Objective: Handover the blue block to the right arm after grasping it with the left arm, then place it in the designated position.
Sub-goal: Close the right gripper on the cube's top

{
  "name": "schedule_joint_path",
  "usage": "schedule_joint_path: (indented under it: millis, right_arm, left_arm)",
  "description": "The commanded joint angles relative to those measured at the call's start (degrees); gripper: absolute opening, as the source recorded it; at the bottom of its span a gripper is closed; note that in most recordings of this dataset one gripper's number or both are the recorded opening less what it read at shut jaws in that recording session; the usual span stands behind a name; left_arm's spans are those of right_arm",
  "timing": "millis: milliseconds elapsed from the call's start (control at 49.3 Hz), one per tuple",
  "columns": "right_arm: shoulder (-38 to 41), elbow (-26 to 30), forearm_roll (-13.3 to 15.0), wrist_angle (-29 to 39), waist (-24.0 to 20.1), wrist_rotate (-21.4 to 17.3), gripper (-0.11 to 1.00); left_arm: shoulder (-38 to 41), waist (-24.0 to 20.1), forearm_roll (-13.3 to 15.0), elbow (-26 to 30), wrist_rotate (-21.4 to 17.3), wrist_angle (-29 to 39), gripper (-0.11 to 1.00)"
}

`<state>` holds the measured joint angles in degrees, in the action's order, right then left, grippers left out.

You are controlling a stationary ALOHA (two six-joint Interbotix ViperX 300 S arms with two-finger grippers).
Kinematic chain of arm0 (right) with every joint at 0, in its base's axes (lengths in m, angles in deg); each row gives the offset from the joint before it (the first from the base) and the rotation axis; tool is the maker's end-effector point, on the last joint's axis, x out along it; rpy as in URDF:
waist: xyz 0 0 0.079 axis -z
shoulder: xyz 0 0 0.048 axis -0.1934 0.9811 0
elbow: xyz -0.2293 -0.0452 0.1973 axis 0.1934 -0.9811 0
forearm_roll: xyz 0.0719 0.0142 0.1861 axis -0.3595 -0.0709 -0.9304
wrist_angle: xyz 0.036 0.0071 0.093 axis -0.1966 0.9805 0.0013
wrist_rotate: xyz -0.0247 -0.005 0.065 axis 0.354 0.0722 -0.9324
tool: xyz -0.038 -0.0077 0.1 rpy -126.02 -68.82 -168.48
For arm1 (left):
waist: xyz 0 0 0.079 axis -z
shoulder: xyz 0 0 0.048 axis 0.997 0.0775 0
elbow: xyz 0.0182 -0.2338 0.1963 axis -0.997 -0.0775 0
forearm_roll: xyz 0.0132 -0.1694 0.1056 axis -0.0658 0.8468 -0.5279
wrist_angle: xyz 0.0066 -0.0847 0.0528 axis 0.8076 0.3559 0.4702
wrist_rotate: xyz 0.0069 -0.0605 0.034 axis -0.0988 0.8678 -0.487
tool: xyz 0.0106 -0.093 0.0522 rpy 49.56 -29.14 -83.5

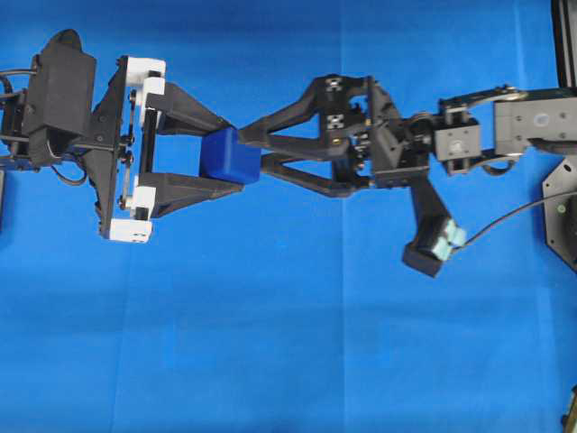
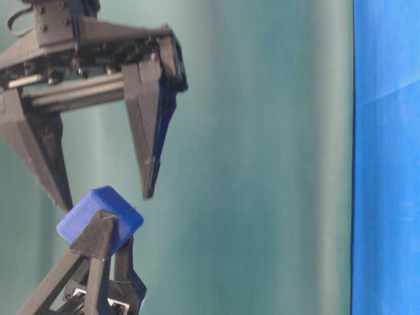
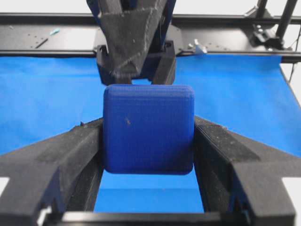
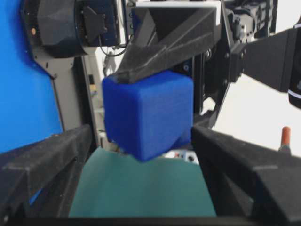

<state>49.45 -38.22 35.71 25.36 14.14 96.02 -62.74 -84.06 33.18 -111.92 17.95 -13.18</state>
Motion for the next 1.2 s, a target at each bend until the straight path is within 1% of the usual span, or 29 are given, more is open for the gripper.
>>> schedule_joint_path:
  millis: [0, 223, 649, 690, 730, 852, 1035, 1177]
  right_arm:
    - [0.44, 3.08, 1.58, -0.53, 0.09, -0.09, 0.93]
    - [2.64, 5.45, 2.37, -0.53, 0.00, -0.18, 0.93]
    - [2.81, 5.89, 2.46, 0.26, -0.09, -0.09, 0.93]
    - [2.81, 5.89, 2.46, 0.62, -0.09, -0.09, 0.90]
    - [2.81, 5.98, 2.46, 1.05, -0.09, -0.09, 0.84]
    - [2.72, 6.50, 2.46, 1.85, 0.00, -0.35, 0.55]
    - [2.72, 7.29, 2.29, 4.13, 0.00, -0.53, 0.54]
    - [2.81, 7.29, 2.20, 4.39, 0.00, -0.62, 0.54]
  left_arm:
    - [-2.46, -0.18, 0.09, 0.62, 0.00, -0.53, 0.49]
    - [-2.46, -0.44, 0.09, 0.53, 0.00, -0.53, 0.49]
    - [-2.37, -0.53, 0.09, 0.53, 0.00, -0.44, 0.49]
    - [-2.46, -0.53, 0.00, 0.53, 0.00, -0.44, 0.49]
    - [-2.37, -0.53, 0.09, 0.62, 0.00, -0.44, 0.49]
    - [-2.37, -0.53, 0.09, 0.53, 0.00, -0.35, 0.49]
    - [-2.37, -0.53, 0.09, 0.53, 0.00, 0.53, 0.49]
    - [-2.46, -0.53, 0.09, 0.62, 0.00, 0.79, 0.49]
